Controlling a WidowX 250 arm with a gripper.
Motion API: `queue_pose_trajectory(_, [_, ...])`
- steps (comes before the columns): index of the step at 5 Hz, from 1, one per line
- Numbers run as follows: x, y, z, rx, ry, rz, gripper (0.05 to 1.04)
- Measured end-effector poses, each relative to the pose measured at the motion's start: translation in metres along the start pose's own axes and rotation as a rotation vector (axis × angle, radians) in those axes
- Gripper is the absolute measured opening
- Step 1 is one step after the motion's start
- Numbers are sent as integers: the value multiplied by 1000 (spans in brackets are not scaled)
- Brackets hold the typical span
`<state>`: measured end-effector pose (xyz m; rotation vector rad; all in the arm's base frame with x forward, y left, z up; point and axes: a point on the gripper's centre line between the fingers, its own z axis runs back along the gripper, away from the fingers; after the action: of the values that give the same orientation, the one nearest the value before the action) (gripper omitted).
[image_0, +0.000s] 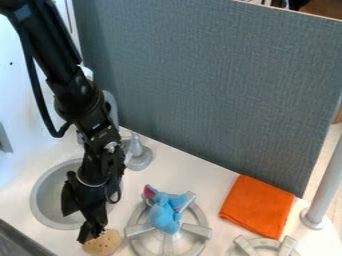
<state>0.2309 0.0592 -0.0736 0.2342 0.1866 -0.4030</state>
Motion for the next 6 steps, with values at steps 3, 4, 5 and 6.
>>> queue_pose_trajectory(3, [-18, -7, -4, -123, 32, -119, 1001])
queue_pose_trajectory(4, [-12, -7, -15, -120, 69, -97, 1001])
queue_pose_trajectory(5, [1, -16, -15, -102, 79, -124, 1001])
queue_pose_trajectory(6, [6, -21, -19, -101, 98, -130, 1001])
